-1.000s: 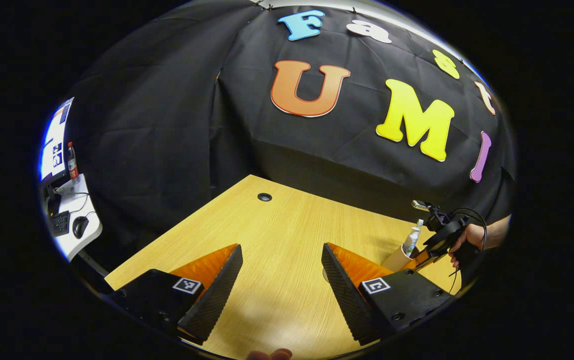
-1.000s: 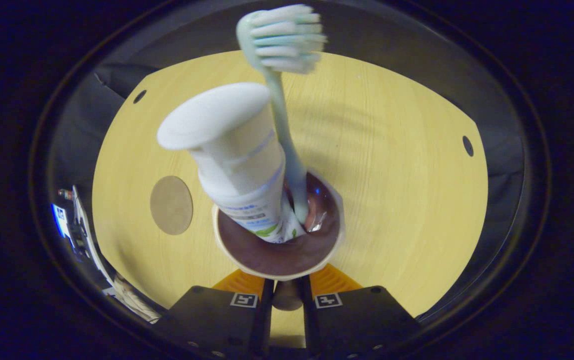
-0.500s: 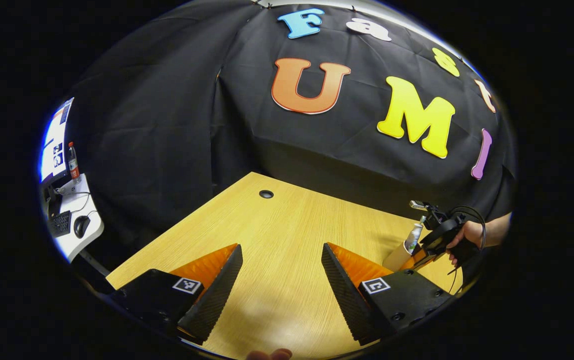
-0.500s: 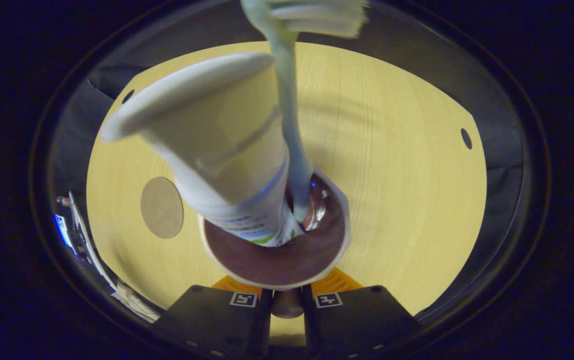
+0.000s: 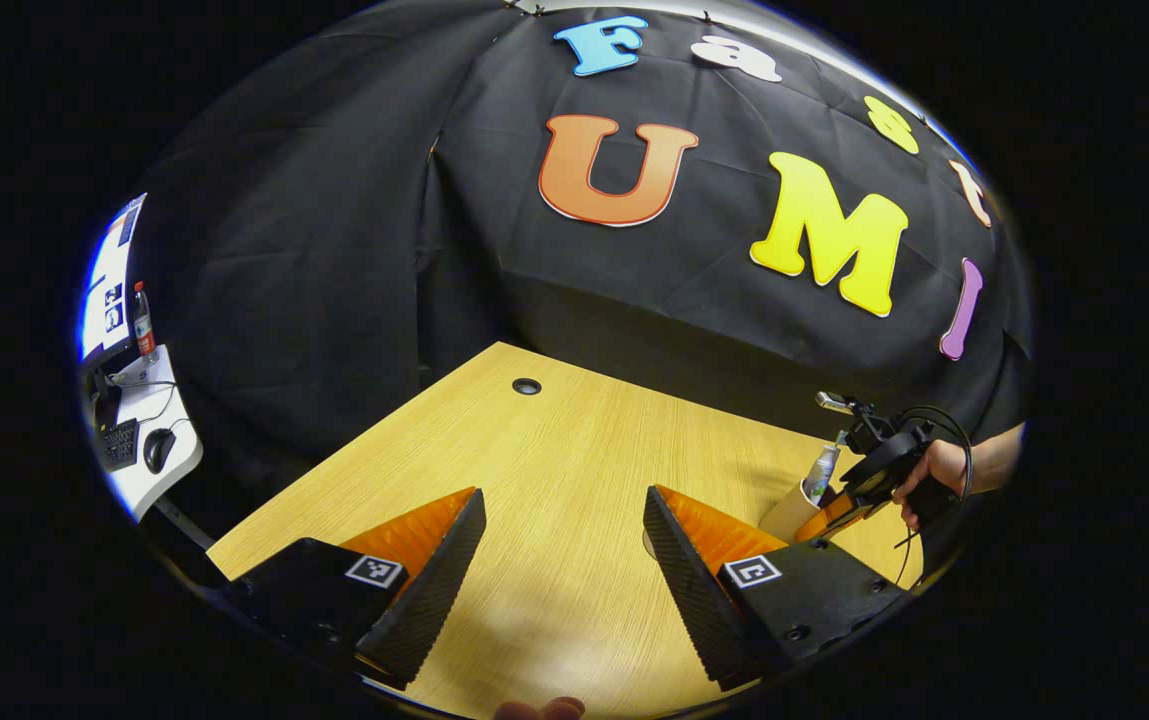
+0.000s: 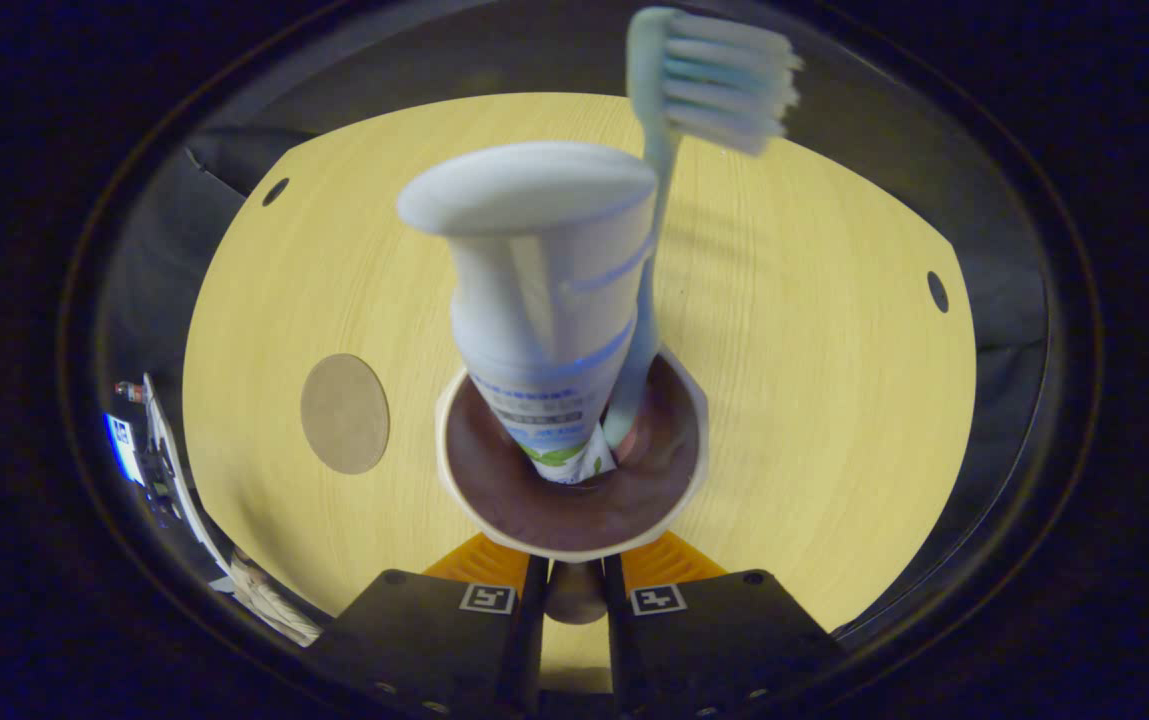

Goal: Put the toothbrush and toothpaste on the desktop into the cup, then pick up the cup and place it on the coaster on the desktop.

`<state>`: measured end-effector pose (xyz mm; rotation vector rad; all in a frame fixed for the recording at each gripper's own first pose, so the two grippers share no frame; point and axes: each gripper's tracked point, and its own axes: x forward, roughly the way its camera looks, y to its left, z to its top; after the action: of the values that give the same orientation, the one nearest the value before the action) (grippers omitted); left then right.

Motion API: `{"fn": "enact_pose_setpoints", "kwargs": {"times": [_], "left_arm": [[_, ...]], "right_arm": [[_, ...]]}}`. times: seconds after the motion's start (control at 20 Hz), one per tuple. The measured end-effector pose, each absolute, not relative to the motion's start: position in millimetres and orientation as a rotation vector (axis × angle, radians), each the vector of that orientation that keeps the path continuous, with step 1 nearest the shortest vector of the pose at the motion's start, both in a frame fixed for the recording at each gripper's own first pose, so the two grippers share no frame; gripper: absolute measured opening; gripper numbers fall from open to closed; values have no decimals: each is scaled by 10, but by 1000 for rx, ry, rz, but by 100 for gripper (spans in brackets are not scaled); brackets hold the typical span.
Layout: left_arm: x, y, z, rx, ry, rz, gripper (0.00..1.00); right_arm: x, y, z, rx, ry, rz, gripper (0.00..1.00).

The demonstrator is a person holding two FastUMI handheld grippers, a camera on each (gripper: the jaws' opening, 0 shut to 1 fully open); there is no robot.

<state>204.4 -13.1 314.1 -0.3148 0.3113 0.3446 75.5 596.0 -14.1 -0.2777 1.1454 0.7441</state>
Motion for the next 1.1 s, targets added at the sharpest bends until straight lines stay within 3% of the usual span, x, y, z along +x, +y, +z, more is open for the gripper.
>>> {"fn": "enact_pose_setpoints", "kwargs": {"times": [0.35,0.4,0.45,0.5,0.7,0.75,0.9,1.1], "left_arm": [[2053,-192,3113,-316,318,330,100],[2045,-193,3115,-311,320,329,100],[2041,-195,3107,-310,322,328,100],[2028,-194,3104,-311,325,328,100],[1996,-180,3044,-325,339,336,100],[1995,-169,3037,-325,342,338,100],[1986,-136,2987,-331,352,346,100],[2002,-150,3000,-327,352,342,100]], "right_arm": [[782,5955,-151,-227,1144,720,28],[786,5985,-164,-217,1146,718,37],[792,5994,-151,-208,1150,717,67],[806,6002,-164,-203,1155,707,73],[785,6068,-177,-178,1192,692,69],[781,6065,-188,-188,1195,686,54],[792,6102,-174,-190,1193,672,28],[803,6096,-169,-224,1179,691,26]]}}
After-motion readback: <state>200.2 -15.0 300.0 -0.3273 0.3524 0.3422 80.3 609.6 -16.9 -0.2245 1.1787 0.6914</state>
